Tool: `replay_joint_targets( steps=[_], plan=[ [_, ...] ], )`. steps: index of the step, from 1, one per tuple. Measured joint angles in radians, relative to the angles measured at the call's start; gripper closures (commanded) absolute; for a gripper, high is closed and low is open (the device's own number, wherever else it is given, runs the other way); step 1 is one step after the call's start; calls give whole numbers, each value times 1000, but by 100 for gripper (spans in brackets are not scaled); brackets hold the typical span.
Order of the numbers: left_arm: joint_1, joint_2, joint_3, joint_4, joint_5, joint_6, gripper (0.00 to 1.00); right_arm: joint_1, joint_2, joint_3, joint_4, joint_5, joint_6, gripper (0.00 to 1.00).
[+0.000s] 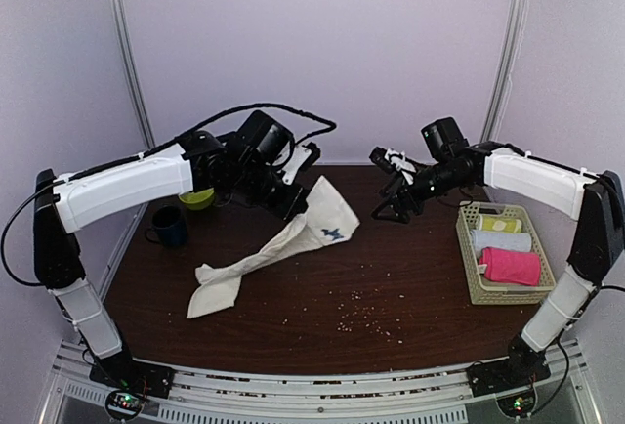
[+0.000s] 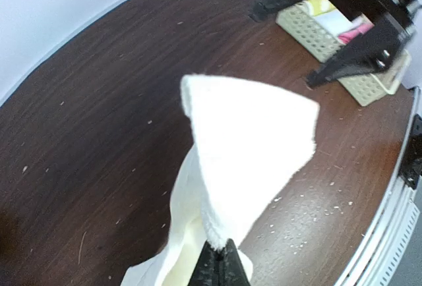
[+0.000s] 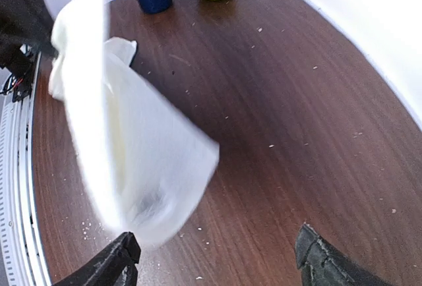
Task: Roll the towels
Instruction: Move the towel to the corner of the board.
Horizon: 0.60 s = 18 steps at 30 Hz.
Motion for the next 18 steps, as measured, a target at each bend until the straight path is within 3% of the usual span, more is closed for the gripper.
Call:
replay_joint_targets(
  steps=[3, 5, 10, 14, 16, 18],
  plan=[
    [-27, 24, 16, 60, 88, 62, 98, -37, -51, 26, -20, 10, -2, 16],
    [-27, 88, 18, 72, 128, 93, 89, -53, -87, 23, -48, 24, -14, 16],
    [-56, 256, -18, 75, 191, 182, 49, -74, -142, -21, -100, 43, -38, 16],
    [-102, 191, -131, 113, 147, 231, 20, -82, -170, -97, -127, 68, -56, 20],
    [-110, 79, -220, 163, 69, 247, 15, -82, -171, -119, -137, 73, -65, 27],
    [-93, -46, -298, 211, -15, 241, 21, -77, -166, -138, -159, 85, -80, 33]
  ],
)
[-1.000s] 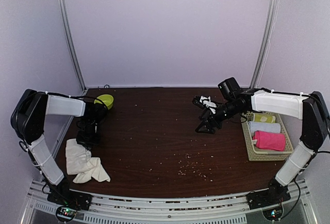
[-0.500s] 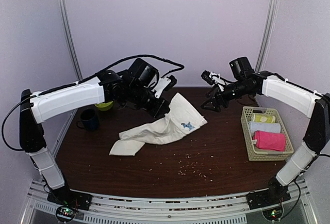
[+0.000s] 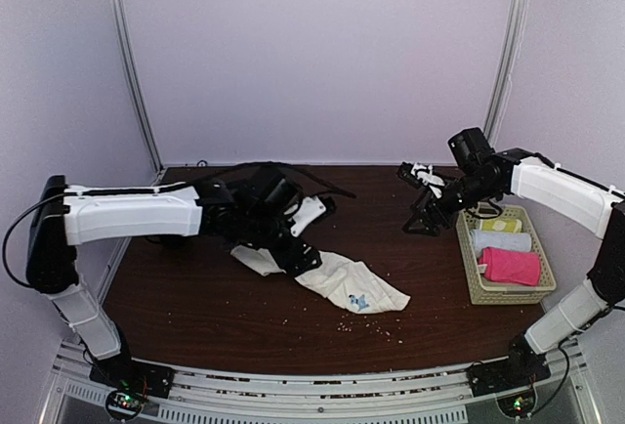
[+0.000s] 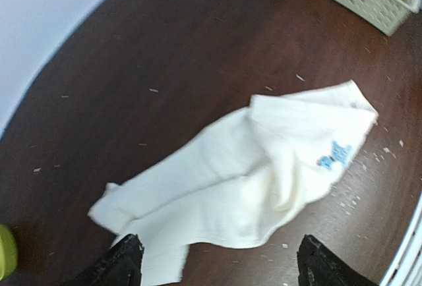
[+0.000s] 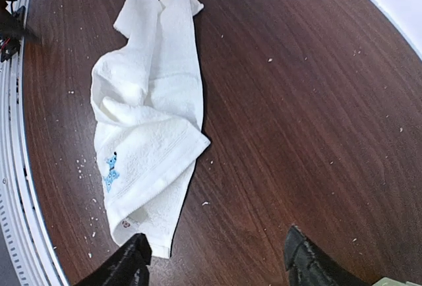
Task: Roll the towels
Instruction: Move the towel to the corner of the board, then flatten out the towel at the center of the board.
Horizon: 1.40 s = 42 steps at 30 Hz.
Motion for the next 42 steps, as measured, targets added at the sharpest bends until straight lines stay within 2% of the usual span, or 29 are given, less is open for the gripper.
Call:
replay_joint_targets(
  steps=[4, 8, 10, 16, 20, 27, 34, 38, 42],
  plan=[
    [153, -111, -33, 56, -43, -45, 40, 21, 37, -35, -14, 14, 4, 43],
    [329, -82, -91, 88, 22, -101, 40, 39, 182, -7, -63, -27, 16, 47],
    [365, -55, -128, 82, 47, -128, 36, 47, 274, 33, -91, -54, 21, 47],
    [404, 15, -187, 80, 117, -207, 32, 97, 467, 143, -128, -80, 54, 44],
    [447, 34, -218, 85, 127, -237, 33, 130, 548, 204, -133, -84, 89, 48],
    [461, 44, -237, 84, 124, -245, 34, 135, 632, 282, -149, -106, 130, 64],
    [461, 64, -237, 84, 123, -244, 35, 135, 692, 325, -195, -163, 129, 70],
    [461, 77, -238, 84, 123, -244, 35, 135, 710, 341, -215, -195, 119, 83],
    [461, 78, -238, 84, 123, -244, 35, 135, 713, 346, -237, -230, 103, 90]
  ],
)
